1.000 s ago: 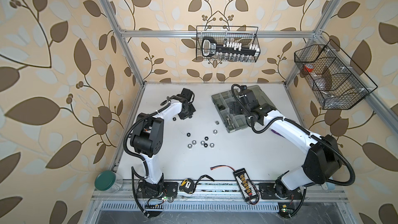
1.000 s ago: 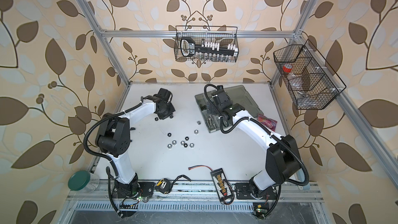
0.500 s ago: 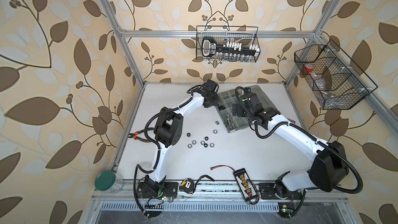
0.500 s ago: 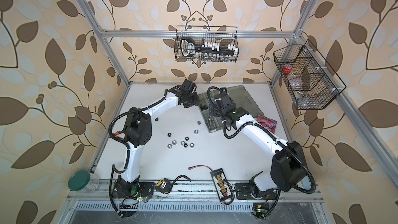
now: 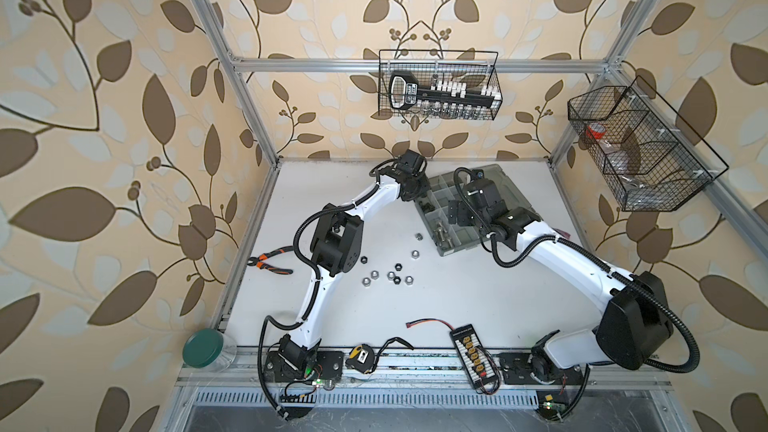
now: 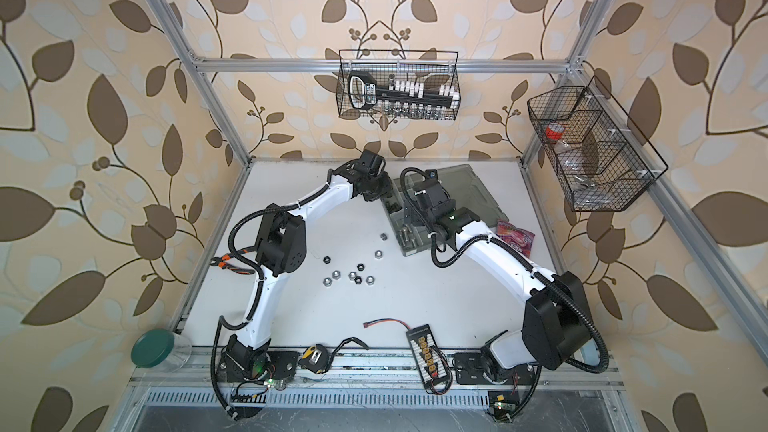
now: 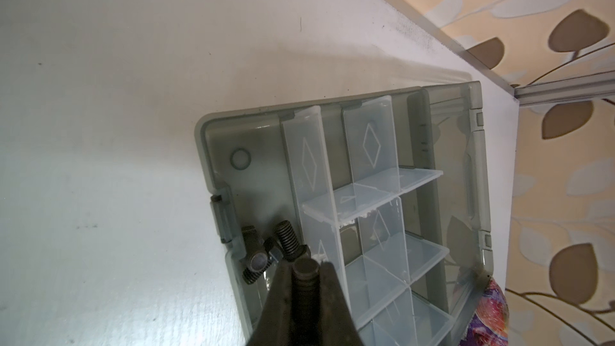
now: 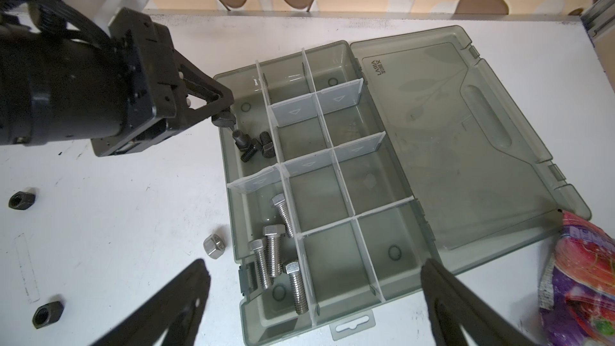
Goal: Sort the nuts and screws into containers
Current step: 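Carry the black bolt with the left gripper into the corner compartment and release, then withdraw the left arm toward the nuts while the right gripper moves to a silver nut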
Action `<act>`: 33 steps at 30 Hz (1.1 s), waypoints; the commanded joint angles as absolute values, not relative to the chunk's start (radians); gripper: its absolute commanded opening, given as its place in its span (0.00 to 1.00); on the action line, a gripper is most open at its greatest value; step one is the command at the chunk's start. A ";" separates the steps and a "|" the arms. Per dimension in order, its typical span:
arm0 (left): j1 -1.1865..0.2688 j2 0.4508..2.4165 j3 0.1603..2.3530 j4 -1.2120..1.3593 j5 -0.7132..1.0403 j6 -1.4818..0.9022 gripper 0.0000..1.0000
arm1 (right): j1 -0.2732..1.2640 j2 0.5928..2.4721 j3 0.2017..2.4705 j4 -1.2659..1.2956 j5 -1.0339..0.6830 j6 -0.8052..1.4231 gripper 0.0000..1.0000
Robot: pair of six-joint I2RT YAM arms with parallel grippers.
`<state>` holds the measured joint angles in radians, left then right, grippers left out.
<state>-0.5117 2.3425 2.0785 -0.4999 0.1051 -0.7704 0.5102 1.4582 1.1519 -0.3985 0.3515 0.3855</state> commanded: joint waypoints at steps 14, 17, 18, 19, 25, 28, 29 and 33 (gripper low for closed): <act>-0.523 2.318 2.123 -0.482 0.113 -0.753 0.44 | 0.519 1.428 1.122 -0.382 0.331 0.391 1.00; -0.523 2.280 2.092 -0.478 0.091 -0.743 0.47 | 0.526 1.429 1.122 -0.376 0.330 0.387 1.00; -0.522 2.260 2.077 -0.474 0.082 -0.742 0.47 | 0.532 1.430 1.120 -0.375 0.331 0.384 1.00; -0.522 2.239 2.058 -0.467 0.073 -0.741 0.49 | 0.538 1.430 1.120 -0.374 0.333 0.382 1.00; -0.523 2.068 1.833 -0.397 -0.027 -0.741 0.56 | 0.575 1.441 1.120 -0.374 0.339 0.383 1.00; -0.522 1.967 1.705 -0.373 -0.105 -0.753 0.61 | 0.597 1.446 1.115 -0.374 0.326 0.385 1.00; -0.523 1.934 1.666 -0.364 -0.133 -0.758 0.63 | 0.604 1.448 1.112 -0.373 0.319 0.386 1.00; -0.519 1.793 1.515 -0.368 -0.263 -0.790 0.85 | 0.644 1.465 1.099 -0.376 0.286 0.400 0.97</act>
